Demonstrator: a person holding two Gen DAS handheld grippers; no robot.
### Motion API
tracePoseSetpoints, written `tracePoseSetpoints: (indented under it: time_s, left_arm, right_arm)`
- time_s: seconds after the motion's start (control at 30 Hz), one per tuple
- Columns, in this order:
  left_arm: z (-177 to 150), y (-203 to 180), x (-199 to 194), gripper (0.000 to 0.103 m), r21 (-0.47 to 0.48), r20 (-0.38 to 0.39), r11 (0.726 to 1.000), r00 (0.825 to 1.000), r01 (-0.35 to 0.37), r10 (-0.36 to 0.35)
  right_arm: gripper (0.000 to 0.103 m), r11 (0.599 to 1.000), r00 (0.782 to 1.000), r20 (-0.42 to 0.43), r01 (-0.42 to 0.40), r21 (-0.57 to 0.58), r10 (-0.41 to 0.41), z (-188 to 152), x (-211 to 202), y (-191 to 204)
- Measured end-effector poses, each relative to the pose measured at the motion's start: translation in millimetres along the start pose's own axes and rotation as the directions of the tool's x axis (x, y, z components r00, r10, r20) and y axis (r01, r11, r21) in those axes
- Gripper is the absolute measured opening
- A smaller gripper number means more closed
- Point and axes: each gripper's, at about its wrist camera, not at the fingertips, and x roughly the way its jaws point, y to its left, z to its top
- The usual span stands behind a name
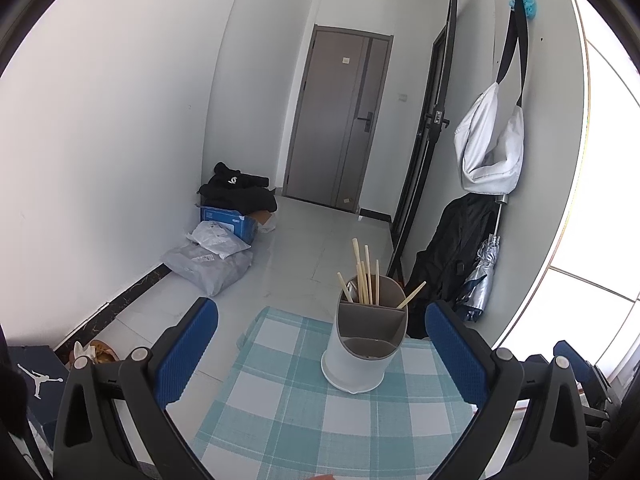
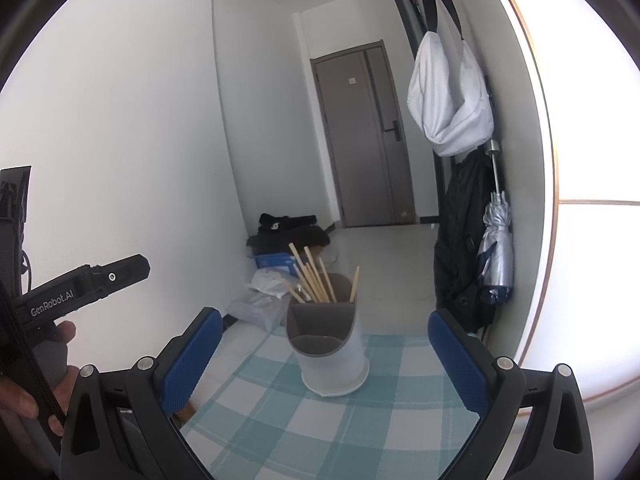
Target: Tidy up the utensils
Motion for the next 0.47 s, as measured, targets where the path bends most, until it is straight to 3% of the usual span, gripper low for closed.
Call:
tracePoseSetpoints:
  time_s: [0.47]
  left_arm:
    - [-6, -3, 15, 0.102, 0.006, -0.01, 1.0, 1.0, -0.014, 0.014]
  right_arm:
    - [0.103, 1.0, 1.0, -0.015, 0.013, 0.014, -0.012, -4, 7, -8]
